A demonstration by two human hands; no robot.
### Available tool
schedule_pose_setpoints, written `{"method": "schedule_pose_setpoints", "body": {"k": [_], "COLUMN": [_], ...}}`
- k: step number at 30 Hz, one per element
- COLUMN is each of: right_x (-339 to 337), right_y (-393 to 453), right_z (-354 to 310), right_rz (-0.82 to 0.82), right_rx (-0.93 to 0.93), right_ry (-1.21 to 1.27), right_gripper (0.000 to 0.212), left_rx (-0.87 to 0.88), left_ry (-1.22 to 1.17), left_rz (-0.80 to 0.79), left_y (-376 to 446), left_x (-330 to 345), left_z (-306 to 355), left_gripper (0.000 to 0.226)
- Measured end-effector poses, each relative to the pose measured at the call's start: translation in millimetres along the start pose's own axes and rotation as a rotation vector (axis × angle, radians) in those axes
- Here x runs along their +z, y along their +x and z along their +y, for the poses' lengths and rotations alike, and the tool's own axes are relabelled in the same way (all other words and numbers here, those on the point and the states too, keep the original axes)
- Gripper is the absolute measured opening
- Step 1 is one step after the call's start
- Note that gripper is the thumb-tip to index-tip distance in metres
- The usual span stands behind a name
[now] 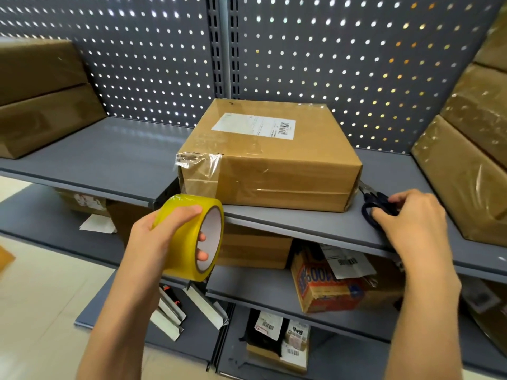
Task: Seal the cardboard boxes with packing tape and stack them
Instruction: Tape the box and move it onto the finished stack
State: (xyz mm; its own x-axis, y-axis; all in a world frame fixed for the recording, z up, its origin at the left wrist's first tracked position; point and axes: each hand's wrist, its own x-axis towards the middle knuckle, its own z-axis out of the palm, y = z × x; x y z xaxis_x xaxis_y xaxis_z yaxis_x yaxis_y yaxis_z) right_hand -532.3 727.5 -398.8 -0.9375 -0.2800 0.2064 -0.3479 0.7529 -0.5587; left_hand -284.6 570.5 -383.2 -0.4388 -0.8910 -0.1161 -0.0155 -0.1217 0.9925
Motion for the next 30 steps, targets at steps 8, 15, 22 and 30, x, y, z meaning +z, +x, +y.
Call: {"method": "schedule_pose_setpoints", "body": {"k": [8, 15, 22, 30], "right_x": [6.4, -14.7, -16.2, 5.6], "right_y": [-3.6, -15.7, -45.2, -63.6], "right_z": [0.0, -7.8, -53.2, -68.2], "right_rz": [0.082, 0.145, -0.084, -0.458], "right_rx": [0.038, -0.106, -0.395, -0.482], "right_ry": [0.023, 0.412, 0.666, 0.49], "right_gripper": [0.033, 0.024, 0.028, 0.041], "left_rx": [0.016, 0.015, 0.013, 0.015], "left_ry": [0.001, -0.002, 0.012, -0.006], "left_rz": [0.015, 0.004, 0.011, 0.024], "left_y": [-2.6, -3.9, -4.8, -10.8], "left_x": [1.2, 2.2, 3.2, 7.4], "left_z": [-2.1, -1.6, -1.3, 3.5], "left_gripper": [0.019, 0.027, 0.02, 0.014]}}
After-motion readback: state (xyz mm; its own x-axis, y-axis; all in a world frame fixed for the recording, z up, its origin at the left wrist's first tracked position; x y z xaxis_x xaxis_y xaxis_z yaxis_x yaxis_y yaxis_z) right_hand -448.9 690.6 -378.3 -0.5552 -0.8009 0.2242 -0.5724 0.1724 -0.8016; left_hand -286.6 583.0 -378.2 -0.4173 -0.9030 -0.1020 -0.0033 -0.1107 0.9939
